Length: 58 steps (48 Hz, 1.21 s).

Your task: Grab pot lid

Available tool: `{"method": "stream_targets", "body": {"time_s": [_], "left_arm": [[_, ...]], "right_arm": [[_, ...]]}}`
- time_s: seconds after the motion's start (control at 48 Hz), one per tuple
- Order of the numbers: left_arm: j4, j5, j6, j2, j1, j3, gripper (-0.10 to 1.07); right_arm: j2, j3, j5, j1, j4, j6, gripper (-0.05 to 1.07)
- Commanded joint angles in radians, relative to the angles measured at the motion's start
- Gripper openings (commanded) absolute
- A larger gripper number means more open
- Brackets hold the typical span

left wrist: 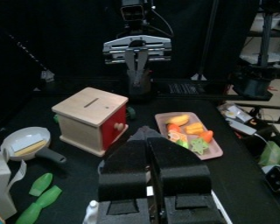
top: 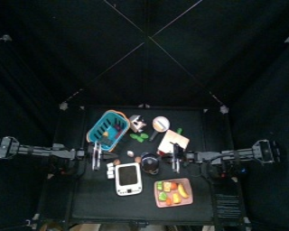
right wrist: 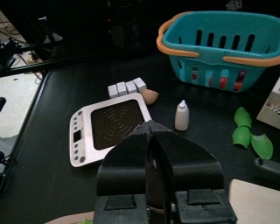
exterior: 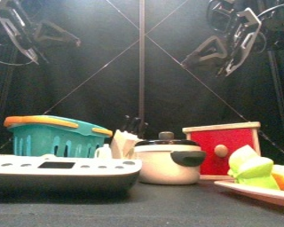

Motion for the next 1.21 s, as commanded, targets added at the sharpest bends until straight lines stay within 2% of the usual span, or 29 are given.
{"method": "stream_targets", "body": {"time_s": [0.0, 0.312, 0.458, 0.646, 0.771, 1.188], "left_arm": [[0.003, -0.031, 0.003, 0.026, -0.008, -0.017, 0.34], [0.018, -0.084, 0.005, 0.057, -0.011, -0.017, 0.51], [0.017, -0.084, 0.003, 0.061, -0.011, -0.014, 0.58], [0.017, -0.084, 0.003, 0.084, -0.011, -0.014, 0.62], [0.017, -0.084, 0.005, 0.107, -0.011, -0.017, 0.62], [0.015, -0.084, 0.005, 0.129, -0.011, -0.017, 0.62]], "right_arm": [[0.041, -0.048, 0.006, 0.002, 0.031, 0.002, 0.03], [0.201, -0.098, 0.017, -0.003, 0.069, 0.000, 0.06], [0.256, -0.118, 0.040, -0.005, 0.069, 0.000, 0.21], [0.307, -0.138, 0.077, -0.009, 0.064, -0.002, 0.51], [0.331, -0.146, 0.092, -0.014, 0.060, -0.003, 0.65], [0.390, -0.172, 0.094, -0.052, 0.003, -0.003, 0.68]]}}
